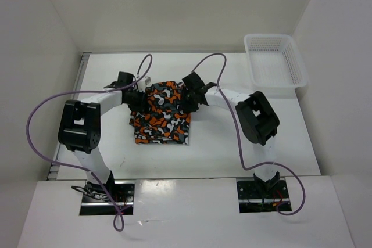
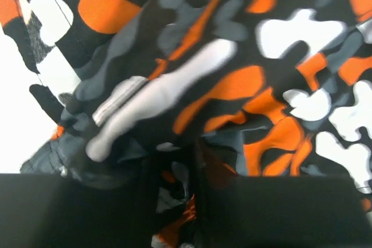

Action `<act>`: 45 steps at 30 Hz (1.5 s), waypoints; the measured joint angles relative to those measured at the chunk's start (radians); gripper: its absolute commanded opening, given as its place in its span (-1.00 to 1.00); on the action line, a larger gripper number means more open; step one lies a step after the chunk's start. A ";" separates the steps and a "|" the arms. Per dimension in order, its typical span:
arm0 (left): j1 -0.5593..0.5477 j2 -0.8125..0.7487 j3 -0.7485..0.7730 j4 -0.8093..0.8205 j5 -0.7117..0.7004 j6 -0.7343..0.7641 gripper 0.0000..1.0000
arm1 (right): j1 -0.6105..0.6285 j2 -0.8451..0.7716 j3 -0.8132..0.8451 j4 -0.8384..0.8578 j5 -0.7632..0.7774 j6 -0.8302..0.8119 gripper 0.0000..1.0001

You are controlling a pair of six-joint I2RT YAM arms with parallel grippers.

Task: Fold and stack the shorts
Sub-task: Fold the shorts

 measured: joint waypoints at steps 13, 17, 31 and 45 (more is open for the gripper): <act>0.006 -0.361 0.154 -0.061 0.034 -0.001 0.80 | -0.063 -0.549 -0.032 -0.074 0.129 -0.072 1.00; 0.010 -0.406 0.137 -0.058 0.071 -0.001 0.82 | -0.116 -0.753 -0.155 -0.083 0.214 -0.076 1.00; 0.049 -0.562 0.012 -0.095 -0.019 0.000 0.85 | -0.155 -1.258 -0.462 -0.114 0.494 -0.072 1.00; 0.063 -0.572 -0.037 -0.128 -0.060 0.000 0.89 | -0.193 -1.298 -0.465 -0.235 0.546 0.034 1.00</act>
